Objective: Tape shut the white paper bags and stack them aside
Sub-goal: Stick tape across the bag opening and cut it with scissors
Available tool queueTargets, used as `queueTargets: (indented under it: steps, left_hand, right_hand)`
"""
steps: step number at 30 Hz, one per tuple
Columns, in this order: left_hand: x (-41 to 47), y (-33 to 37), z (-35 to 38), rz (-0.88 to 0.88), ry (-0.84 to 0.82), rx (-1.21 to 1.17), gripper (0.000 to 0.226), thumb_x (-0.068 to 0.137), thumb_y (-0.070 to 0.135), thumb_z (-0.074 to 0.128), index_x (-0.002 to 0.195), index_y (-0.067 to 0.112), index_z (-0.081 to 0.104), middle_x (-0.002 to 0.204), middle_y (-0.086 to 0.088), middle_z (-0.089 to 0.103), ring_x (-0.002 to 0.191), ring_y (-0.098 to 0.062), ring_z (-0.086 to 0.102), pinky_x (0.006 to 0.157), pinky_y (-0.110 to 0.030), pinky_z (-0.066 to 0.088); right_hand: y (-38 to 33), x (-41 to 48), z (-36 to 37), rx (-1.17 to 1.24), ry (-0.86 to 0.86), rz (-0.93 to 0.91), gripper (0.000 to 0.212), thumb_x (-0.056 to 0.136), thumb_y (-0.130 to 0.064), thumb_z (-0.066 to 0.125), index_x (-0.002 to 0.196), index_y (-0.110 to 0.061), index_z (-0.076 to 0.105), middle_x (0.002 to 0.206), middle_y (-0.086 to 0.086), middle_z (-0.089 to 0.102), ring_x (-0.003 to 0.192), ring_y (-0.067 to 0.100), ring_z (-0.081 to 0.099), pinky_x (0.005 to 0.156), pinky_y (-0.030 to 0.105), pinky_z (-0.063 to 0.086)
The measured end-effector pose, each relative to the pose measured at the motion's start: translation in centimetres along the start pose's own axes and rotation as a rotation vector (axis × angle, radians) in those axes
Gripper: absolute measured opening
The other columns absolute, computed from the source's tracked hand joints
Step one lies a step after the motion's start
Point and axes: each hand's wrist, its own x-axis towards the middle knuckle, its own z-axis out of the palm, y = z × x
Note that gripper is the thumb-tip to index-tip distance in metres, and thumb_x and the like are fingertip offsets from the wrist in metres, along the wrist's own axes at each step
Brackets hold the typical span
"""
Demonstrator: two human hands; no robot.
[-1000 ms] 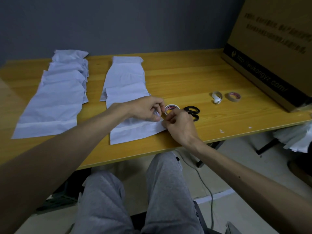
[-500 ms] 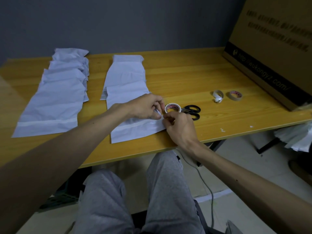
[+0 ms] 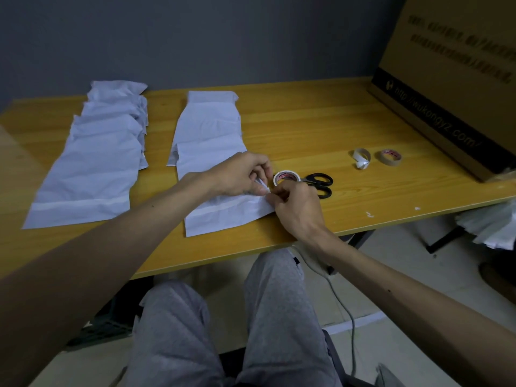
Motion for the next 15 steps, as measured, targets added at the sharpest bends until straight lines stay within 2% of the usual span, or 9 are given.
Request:
queueTargets:
  steps: [4, 8, 11, 15]
  left_hand:
    - [-0.06, 0.13, -0.04, 0.009, -0.003, 0.078, 0.020, 0.078, 0.004, 0.077, 0.095, 0.008, 0.068, 0.076, -0.001, 0.064, 0.055, 0.002, 0.046, 0.061, -0.017, 0.043]
    - [-0.23, 0.55, -0.19, 0.028, -0.001, 0.147, 0.016, 0.078, 0.005, 0.077, 0.091, 0.010, 0.071, 0.055, 0.018, 0.054, 0.053, 0.004, 0.045, 0.056, -0.009, 0.036]
    - [-0.34, 0.73, -0.25, 0.055, -0.025, 0.180, 0.013, 0.079, 0.007, 0.076, 0.090, 0.011, 0.071, 0.054, 0.026, 0.056, 0.054, 0.004, 0.047, 0.055, -0.007, 0.034]
    - [-0.39, 0.65, -0.22, 0.063, -0.041, 0.205, 0.010, 0.080, 0.010, 0.077, 0.089, 0.011, 0.073, 0.060, 0.016, 0.057, 0.056, 0.004, 0.048, 0.055, -0.009, 0.035]
  right_hand:
    - [0.05, 0.04, -0.01, 0.001, -0.030, -0.003, 0.014, 0.084, -0.025, 0.066, 0.089, -0.017, 0.075, 0.080, 0.004, 0.071, 0.074, 0.021, 0.064, 0.065, 0.034, 0.051]
    - [-0.07, -0.02, -0.38, 0.025, -0.025, -0.021, 0.014, 0.084, -0.022, 0.065, 0.089, -0.016, 0.077, 0.075, 0.003, 0.071, 0.069, 0.018, 0.062, 0.059, 0.026, 0.040]
    - [-0.03, -0.19, -0.35, 0.041, -0.018, -0.026, 0.014, 0.083, -0.019, 0.065, 0.089, -0.016, 0.078, 0.072, 0.002, 0.070, 0.065, 0.018, 0.061, 0.057, 0.025, 0.037]
    - [-0.09, -0.33, -0.30, 0.049, -0.014, -0.023, 0.012, 0.081, -0.018, 0.065, 0.081, -0.018, 0.078, 0.066, 0.002, 0.068, 0.062, 0.020, 0.059, 0.055, 0.028, 0.040]
